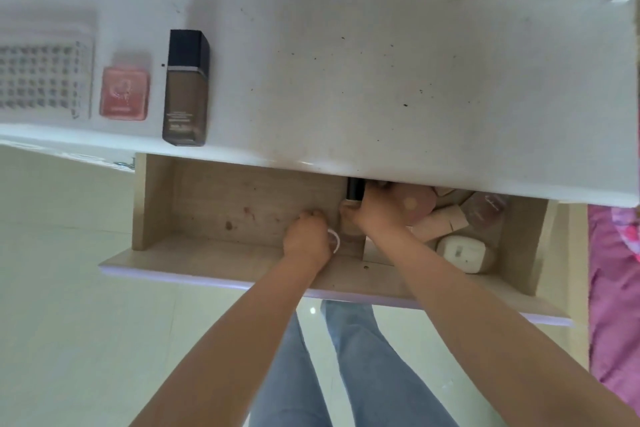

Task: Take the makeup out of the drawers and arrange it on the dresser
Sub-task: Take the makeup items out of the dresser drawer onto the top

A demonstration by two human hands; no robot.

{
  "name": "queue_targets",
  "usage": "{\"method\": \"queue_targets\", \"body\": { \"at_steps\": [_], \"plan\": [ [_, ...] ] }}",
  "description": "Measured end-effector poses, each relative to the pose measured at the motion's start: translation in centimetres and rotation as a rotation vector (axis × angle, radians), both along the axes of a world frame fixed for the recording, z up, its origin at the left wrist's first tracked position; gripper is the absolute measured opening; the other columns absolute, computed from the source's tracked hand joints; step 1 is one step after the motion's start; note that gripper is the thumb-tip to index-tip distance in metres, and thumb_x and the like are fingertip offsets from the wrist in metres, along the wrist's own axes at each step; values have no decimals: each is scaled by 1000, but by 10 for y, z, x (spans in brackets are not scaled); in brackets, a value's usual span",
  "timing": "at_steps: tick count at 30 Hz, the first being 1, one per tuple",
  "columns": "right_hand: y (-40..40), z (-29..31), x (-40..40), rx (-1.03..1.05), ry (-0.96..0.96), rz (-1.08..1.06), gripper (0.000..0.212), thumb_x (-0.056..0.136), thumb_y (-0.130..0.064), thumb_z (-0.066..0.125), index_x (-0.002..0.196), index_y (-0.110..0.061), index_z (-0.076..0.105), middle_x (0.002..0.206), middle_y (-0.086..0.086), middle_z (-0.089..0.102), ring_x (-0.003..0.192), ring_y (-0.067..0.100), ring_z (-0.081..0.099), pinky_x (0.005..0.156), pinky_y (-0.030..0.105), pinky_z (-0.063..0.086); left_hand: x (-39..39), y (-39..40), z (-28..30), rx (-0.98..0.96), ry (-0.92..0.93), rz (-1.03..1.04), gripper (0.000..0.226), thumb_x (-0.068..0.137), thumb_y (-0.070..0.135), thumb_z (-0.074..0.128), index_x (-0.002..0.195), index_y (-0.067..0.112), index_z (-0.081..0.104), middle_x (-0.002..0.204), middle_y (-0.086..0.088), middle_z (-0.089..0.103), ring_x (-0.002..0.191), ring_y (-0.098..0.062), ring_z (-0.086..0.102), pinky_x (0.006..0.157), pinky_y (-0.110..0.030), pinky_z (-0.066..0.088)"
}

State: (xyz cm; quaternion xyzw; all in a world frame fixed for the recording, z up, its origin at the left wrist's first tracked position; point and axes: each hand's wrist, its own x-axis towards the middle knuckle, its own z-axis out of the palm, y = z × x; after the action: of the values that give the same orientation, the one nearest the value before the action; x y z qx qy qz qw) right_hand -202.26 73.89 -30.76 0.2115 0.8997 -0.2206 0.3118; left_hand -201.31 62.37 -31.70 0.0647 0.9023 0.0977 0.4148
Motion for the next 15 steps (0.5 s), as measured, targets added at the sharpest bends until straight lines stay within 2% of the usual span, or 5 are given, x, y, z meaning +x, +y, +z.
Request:
{"method": "queue_targets", "body": {
  "at_steps": [4,6,9,11,15],
  "plan": [
    [8,-1,4,-130,-62,-59,22,81,-32,61,81,-11,55,76,2,57,69,17,54,56,23,36,-1,-10,11,99,-6,94,36,86,27,60,111,4,50,112,-16,61,103,-31,58,79,-33,46],
    [11,3,10,-181,-88,-76,31,81,-28,63,59,-16,44,60,-3,44,56,12,43,46,22,26,-4,-23,22,167,15,212,34,84,25,64,110,5,53,107,-15,64,98,-30,60,76,-31,45],
    [7,10,22,-188,-69,18,15,81,-23,61,78,-9,58,78,5,61,79,27,58,56,24,32,-5,-47,40,220,90,373,32,83,18,65,112,7,56,108,-11,66,100,-25,60,73,-19,37],
    [0,16,29,-177,-43,56,25,82,-25,59,99,-8,58,96,12,64,93,32,60,65,26,36,-4,-60,54,275,139,473,29,83,12,64,111,6,57,105,-8,66,99,-22,60,71,-13,37],
    [-6,45,34,-327,125,120,14,81,-26,62,79,-18,51,75,1,56,73,22,54,55,22,35,-12,-75,94,449,220,610,28,80,7,67,107,7,59,91,4,60,87,-13,59,67,-1,42]
  ]
}}
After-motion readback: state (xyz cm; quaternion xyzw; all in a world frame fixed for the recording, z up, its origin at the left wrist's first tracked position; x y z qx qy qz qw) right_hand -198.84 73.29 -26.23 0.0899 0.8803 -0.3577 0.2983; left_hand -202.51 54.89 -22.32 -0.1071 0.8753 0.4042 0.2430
